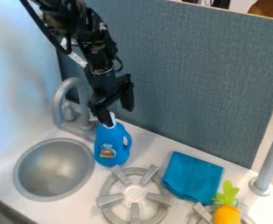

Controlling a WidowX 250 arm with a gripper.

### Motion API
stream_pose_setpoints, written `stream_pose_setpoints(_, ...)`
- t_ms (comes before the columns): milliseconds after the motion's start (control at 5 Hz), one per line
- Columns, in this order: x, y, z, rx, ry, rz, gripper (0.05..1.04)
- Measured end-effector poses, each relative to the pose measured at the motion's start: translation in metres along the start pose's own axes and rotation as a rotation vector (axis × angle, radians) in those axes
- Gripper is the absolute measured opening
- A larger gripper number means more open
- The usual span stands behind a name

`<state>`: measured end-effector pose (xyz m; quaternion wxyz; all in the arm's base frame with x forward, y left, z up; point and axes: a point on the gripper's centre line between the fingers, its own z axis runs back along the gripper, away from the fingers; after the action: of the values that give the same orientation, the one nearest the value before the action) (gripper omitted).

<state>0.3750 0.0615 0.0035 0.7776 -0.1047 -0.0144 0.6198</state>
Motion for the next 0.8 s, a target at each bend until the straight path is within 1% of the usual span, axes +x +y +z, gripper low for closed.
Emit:
stream_pose_setpoints(200,-0.002,0.008,-0.013,0.037,0.016,0.002,1.01)
stream_pose_setpoints(400,-0.042,-0.007,0.004,0.031,-0.065,-0.226,1.01)
stream_pose_setpoints(600,-0.1,-0.019,0.029,-0.037,-0.13,-0.453,1.01)
stream_pose_setpoints(800,-0.146,-0.017,0.039,-0.048,-0.166,-0.66,1.01)
